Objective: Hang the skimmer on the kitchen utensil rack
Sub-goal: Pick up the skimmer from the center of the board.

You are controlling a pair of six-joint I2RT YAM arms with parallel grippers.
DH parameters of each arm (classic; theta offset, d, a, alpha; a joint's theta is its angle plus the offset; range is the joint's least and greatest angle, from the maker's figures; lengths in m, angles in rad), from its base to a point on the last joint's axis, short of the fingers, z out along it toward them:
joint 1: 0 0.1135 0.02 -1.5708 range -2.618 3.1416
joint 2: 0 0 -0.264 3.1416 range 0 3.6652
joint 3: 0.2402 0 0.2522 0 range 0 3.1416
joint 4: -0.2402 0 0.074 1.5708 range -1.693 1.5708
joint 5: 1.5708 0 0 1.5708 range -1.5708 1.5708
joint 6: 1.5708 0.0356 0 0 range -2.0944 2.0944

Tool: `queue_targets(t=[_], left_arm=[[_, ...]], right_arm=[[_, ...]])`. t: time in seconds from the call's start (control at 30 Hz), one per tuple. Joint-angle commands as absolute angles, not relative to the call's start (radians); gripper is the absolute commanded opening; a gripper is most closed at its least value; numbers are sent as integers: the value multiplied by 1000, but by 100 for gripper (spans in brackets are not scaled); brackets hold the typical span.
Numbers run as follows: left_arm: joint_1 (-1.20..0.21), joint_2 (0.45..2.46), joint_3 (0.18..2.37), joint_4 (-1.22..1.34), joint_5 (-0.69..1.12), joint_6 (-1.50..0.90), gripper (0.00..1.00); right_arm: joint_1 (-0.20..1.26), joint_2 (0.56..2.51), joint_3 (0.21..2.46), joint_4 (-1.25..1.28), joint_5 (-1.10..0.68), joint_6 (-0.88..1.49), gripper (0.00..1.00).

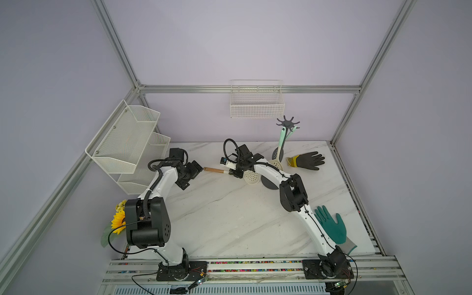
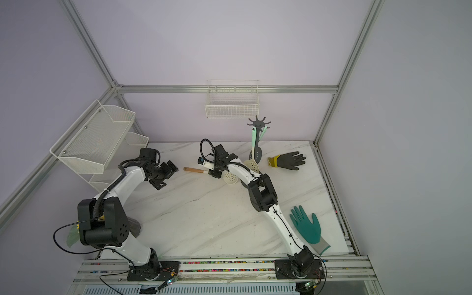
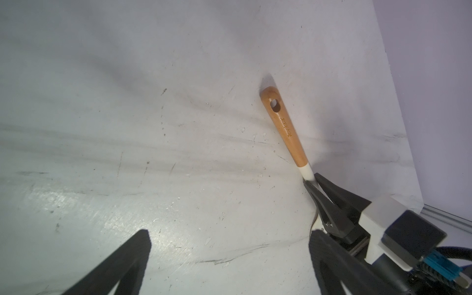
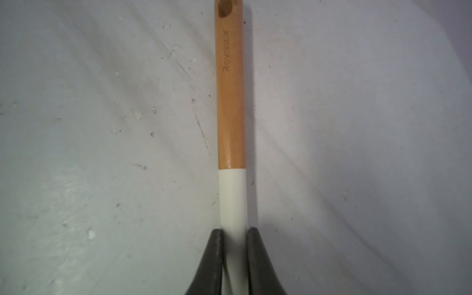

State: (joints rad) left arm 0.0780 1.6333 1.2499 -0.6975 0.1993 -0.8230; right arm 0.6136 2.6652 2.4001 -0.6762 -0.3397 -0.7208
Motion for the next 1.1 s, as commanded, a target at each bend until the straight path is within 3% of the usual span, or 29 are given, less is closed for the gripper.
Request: queue_targets(t=[0.0, 0.33, 0.43, 0.5, 0.6, 0.77, 0.93, 1.07], left_arm=[[86, 1590, 1233, -675, 222, -804, 97], [90, 1550, 1184, -630, 262, -802, 97], [94, 1536, 1169, -616, 264, -802, 97], [98, 1532, 1159, -604, 269, -804, 97], [106, 1536, 1154, -587, 281, -810, 98], [116, 1547, 1161, -571, 294, -817, 97], [125, 1551, 1159, -563, 295, -818, 97], [130, 1555, 1150, -563, 297, -818, 97]], right_arm=[[643, 2600, 2364, -834, -382, -658, 0], [724, 2505, 2261, -955, -390, -518, 0], [739, 2494, 2251, -987, -367, -509, 10], [741, 2483, 2242, -993, -359, -514, 26], [742, 2463, 2215, -978, -341, -522, 42], [742, 2458, 2195, -979, -326, -550, 52], [744, 2499, 2234, -1017, -323, -571, 47], [750, 2534, 2271, -1049, -333, -581, 23]])
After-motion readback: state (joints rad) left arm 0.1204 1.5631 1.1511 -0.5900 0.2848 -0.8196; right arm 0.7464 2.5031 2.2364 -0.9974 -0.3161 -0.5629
